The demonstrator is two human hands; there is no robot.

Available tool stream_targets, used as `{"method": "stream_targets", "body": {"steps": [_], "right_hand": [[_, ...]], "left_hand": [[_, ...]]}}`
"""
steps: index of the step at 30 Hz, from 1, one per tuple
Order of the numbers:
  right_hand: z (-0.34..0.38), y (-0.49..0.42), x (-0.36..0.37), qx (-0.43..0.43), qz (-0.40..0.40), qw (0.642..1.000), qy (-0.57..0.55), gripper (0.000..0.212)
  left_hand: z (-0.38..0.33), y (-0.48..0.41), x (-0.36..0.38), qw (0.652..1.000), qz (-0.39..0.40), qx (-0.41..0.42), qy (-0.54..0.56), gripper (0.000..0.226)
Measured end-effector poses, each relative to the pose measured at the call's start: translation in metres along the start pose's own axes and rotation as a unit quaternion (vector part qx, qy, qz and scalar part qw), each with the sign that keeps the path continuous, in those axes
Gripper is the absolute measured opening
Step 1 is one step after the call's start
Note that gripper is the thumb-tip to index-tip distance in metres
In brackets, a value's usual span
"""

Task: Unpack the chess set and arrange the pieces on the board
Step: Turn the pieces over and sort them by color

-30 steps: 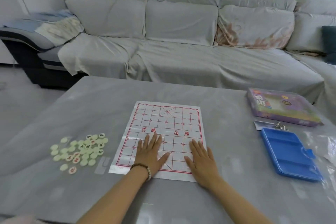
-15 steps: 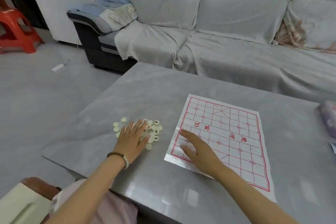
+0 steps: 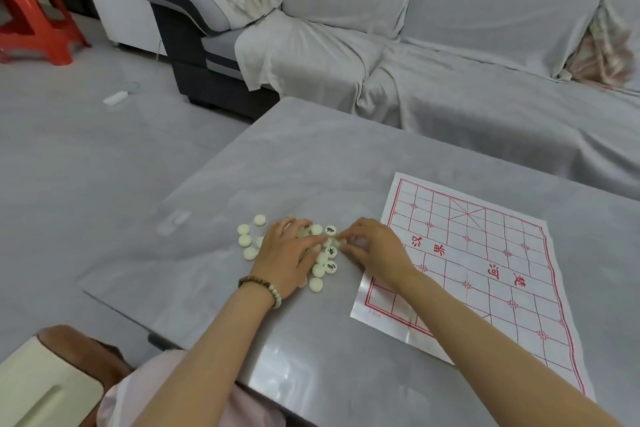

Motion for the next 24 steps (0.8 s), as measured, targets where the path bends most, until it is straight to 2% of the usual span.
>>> {"method": "stream_targets", "body": {"steps": [4,8,12,15,20,24], "right_hand": [[-0.007,-0.004,0.003,-0.012,-0.018,1.000,0.003,0.015],[-0.019,-0.008,0.005,0.041,-0.049,0.998,-0.028,0.017],[-0.022,-0.016,0.006,0.084,-0.091,0.992,-0.014,0.020],[-0.022,-0.022,0.008,0.083,-0.102,0.991,0.012,0.014],[-0.016,-0.020,0.005,0.053,-0.130,0.987,-0.081,0.002],[-0.004,-0.020,0.002,-0.007,-0.081,0.994,-0.072,0.019]], "left_hand": [[0.004,-0.016,0.005,1.000,-0.001,-0.005,0.006,0.027],[0.006,-0.033,0.003,0.999,-0.003,-0.020,0.036,0.017],[0.009,-0.044,0.005,0.997,-0.020,-0.037,0.058,0.016],[0.012,-0.047,0.006,0.996,-0.012,-0.048,0.076,0.015],[0.018,-0.050,-0.002,0.993,-0.030,-0.077,0.083,0.018],[0.025,-0.049,-0.012,0.991,-0.050,-0.097,0.083,0.016]]}}
Point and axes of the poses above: each hand's wrist, its own y-axis away from the middle knuckle, its own x-axis out of the palm, z = x × y, the point moved 2 cm from there along -y, towards the middle knuckle, and after that the axes turned 1 degree about -y, right-handed, at the moved point
